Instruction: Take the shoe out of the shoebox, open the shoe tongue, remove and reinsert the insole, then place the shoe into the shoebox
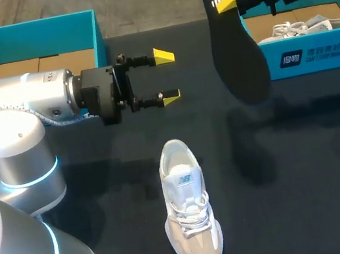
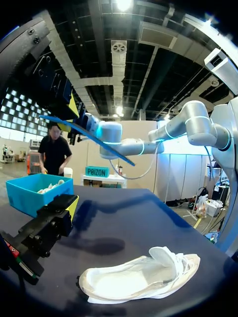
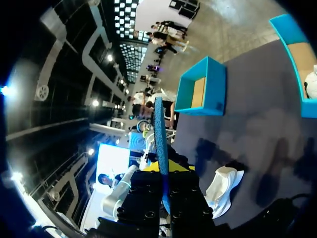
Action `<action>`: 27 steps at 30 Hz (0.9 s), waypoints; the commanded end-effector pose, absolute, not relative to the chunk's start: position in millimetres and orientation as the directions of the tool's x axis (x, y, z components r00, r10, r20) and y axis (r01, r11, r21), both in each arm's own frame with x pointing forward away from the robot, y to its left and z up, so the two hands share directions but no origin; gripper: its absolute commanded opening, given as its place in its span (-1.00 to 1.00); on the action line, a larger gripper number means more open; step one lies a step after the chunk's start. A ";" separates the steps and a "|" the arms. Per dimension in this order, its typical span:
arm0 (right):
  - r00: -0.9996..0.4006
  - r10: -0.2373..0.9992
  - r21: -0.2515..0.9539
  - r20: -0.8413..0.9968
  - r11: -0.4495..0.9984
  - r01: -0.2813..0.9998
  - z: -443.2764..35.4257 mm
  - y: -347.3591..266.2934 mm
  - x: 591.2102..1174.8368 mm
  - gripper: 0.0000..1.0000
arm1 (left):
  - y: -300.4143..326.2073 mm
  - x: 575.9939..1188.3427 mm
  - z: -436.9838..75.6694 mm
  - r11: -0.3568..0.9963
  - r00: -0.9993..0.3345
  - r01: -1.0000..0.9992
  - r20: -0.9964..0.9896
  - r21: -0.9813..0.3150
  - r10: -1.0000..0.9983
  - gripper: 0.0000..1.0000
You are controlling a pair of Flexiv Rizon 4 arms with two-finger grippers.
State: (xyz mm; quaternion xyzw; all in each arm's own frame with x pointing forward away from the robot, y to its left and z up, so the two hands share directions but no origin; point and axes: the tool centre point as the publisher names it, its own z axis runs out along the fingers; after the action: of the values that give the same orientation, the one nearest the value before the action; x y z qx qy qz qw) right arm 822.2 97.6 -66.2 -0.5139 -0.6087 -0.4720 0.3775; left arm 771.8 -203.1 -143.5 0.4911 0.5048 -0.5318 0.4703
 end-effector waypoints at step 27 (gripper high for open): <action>-0.077 0.196 0.057 0.978 0.108 0.993 -108.9 147.3 845.0 -1.00 | -204.9 771.0 -144.4 -0.044 -0.074 0.996 -0.997 -0.073 -0.007 1.00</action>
State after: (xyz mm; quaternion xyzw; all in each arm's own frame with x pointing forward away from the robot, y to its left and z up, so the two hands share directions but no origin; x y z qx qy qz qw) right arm 833.0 139.6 -105.3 -0.5132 -0.5793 -0.4555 0.4399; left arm 771.5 -203.1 -143.4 0.4910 0.5047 -0.5316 0.4706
